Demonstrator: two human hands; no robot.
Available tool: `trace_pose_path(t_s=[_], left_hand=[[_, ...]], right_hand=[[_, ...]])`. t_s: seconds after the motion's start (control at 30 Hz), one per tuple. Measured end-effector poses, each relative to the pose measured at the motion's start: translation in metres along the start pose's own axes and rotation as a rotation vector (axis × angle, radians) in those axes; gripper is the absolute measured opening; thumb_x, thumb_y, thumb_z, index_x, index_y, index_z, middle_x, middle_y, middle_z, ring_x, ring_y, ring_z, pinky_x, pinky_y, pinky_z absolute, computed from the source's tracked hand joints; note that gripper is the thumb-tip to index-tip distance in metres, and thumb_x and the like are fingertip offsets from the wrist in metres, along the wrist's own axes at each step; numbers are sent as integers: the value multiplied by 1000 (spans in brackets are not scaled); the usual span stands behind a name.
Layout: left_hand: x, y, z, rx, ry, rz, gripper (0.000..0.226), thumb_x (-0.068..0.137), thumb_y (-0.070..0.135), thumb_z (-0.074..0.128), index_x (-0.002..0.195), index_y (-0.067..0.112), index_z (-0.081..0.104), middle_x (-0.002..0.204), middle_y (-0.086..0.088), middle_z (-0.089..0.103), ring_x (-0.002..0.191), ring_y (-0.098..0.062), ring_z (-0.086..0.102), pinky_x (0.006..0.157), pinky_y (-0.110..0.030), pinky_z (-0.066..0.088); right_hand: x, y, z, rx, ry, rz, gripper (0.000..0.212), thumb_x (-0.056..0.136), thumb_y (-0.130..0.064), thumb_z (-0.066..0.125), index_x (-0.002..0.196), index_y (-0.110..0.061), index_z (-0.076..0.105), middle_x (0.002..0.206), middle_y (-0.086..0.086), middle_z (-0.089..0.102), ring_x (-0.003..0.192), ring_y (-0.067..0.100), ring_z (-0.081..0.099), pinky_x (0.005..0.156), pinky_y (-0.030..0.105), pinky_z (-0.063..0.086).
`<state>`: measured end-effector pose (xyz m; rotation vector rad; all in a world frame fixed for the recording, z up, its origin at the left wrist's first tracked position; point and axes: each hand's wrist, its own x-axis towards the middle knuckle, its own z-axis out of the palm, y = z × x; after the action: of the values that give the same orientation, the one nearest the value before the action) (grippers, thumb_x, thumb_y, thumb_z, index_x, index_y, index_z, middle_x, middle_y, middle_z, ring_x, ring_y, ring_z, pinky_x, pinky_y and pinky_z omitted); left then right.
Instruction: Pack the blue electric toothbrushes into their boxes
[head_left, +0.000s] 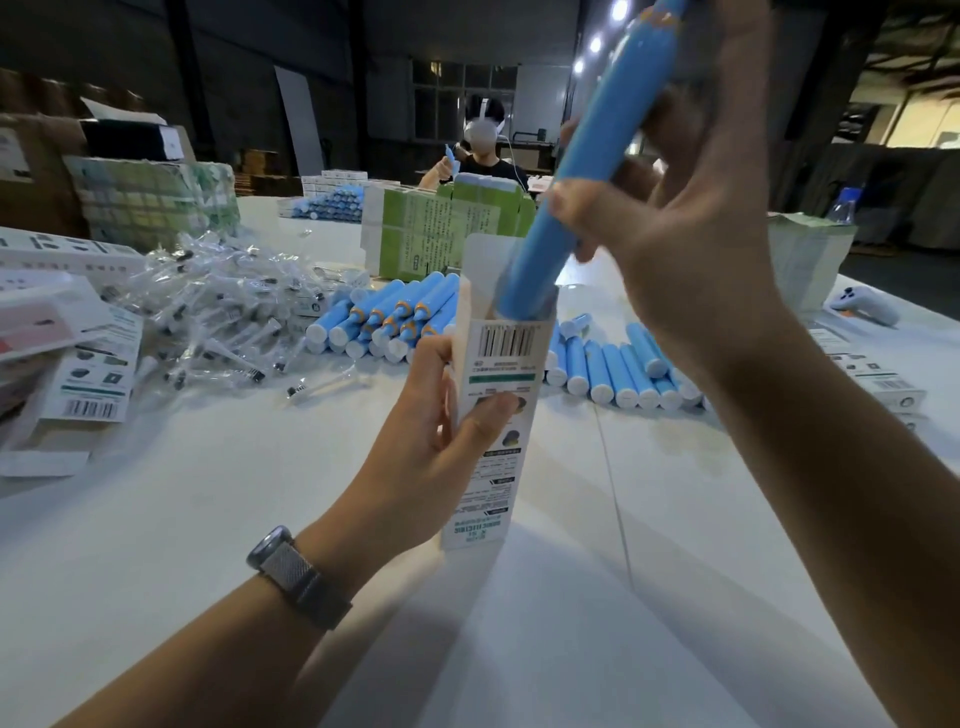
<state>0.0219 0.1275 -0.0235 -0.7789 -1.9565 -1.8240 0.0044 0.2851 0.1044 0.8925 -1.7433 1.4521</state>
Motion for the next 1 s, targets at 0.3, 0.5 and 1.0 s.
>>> trace_pose_path(t_s=[0.3,0.5,1.0], left_hand=[[3,-1,-4,16,49,10,21,93,31,57,108,23,44,94,14,71,84,-8,68,73,-28,57],[5,-5,-10,103,46,54,20,96,28,51,114,21,44,98,22,68,87,-4,66,72,-21,54],[11,-9,-31,185,294,2,14,90,30,48,102,25,44,88,27,64,78,-1,61,72,-27,51]], right_hand=[[-18,24,13,-212,-287,13,61,81,-20,78,125,-32,38,96,-3,64,80,6,61,64,14,47],[-26,33,22,-223,-207,30,15,88,-25,71,94,-20,57,88,-10,59,81,5,57,62,16,44],[-24,55,60,338,-4,369,7,96,-22,53,92,-22,59,83,-5,58,65,10,56,54,23,43]])
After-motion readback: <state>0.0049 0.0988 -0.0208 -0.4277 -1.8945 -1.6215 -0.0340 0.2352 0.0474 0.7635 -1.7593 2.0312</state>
